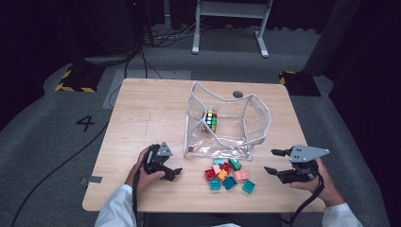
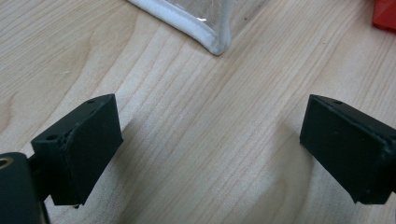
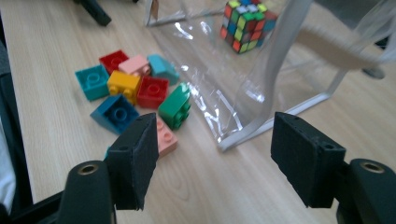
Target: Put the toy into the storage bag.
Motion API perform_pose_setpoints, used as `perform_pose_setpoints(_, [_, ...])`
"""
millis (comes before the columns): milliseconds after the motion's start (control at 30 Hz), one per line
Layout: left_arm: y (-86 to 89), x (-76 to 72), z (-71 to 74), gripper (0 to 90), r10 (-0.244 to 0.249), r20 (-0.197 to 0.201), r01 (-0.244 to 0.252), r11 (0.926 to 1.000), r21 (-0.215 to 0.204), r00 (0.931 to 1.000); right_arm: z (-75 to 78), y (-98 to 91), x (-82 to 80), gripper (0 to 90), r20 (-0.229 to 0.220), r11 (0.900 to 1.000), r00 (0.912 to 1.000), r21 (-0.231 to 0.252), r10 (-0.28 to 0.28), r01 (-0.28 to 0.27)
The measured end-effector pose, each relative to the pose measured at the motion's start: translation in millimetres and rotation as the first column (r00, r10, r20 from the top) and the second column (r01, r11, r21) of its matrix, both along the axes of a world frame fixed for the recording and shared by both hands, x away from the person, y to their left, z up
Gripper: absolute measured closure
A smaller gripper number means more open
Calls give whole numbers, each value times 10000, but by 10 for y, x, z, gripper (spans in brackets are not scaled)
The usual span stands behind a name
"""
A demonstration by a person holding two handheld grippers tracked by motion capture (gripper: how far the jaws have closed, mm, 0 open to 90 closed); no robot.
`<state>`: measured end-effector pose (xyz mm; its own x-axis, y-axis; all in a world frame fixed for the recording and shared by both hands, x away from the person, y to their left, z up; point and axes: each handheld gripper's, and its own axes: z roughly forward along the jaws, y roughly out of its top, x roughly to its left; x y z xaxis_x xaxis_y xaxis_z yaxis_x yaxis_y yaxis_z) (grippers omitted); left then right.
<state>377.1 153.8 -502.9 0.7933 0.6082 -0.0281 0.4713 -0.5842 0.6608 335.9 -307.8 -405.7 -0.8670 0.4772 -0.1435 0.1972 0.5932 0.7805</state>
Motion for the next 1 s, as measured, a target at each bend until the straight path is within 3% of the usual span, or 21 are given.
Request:
perform_pose_setpoints(33, [0, 1, 0, 55, -7, 4, 7, 10000, 2, 10000, -125, -5, -32, 340, -167, 10000, 9999, 24, -37, 37])
perform_pose_setpoints(67, [0, 0, 0, 55, -2, 5, 2, 10000, -3, 10000, -125, -5, -32, 340, -167, 10000, 9999, 24, -37, 37])
perform_pose_setpoints(133, [0, 0, 0, 56, -1, 0, 1, 10000, 6, 10000, -305, 7, -86, 342, -314, 9999, 9995, -81, -77, 74])
perform_pose_setpoints(333, [0, 0, 0, 56, -4, 2, 4, 10000, 6, 10000, -640, 35, -185, 342, -1037, 9996, 9945, 285, 115, -86])
perform_pose_setpoints(400, [-1, -4, 0, 55, 21, -49, -21, 10000, -7, 10000, -735, 56, -200, 345, -1478, 9978, 9889, 663, 169, -71])
perform_pose_setpoints(467, [-2, -6, 0, 56, 33, -47, -33, 10000, -9, 10000, -795, 80, -209, 344, -1625, 9979, 9865, 635, 207, -105])
perform_pose_setpoints(500, [-1, -7, 1, 56, 43, -53, -43, 10000, -1, 10000, -864, 140, -238, 344, -1688, 9990, 9853, 398, 274, -209])
perform_pose_setpoints(667, [-1, -7, 1, 56, 42, -58, -42, 10000, -2, 10000, -928, 259, -262, 346, -1718, 9991, 9845, 252, 366, -327])
perform_pose_setpoints(1000, [-1, -7, 1, 56, 44, -57, -44, 10000, -4, 10000, -960, 370, -276, 347, -1624, 9989, 9863, 423, 279, -213])
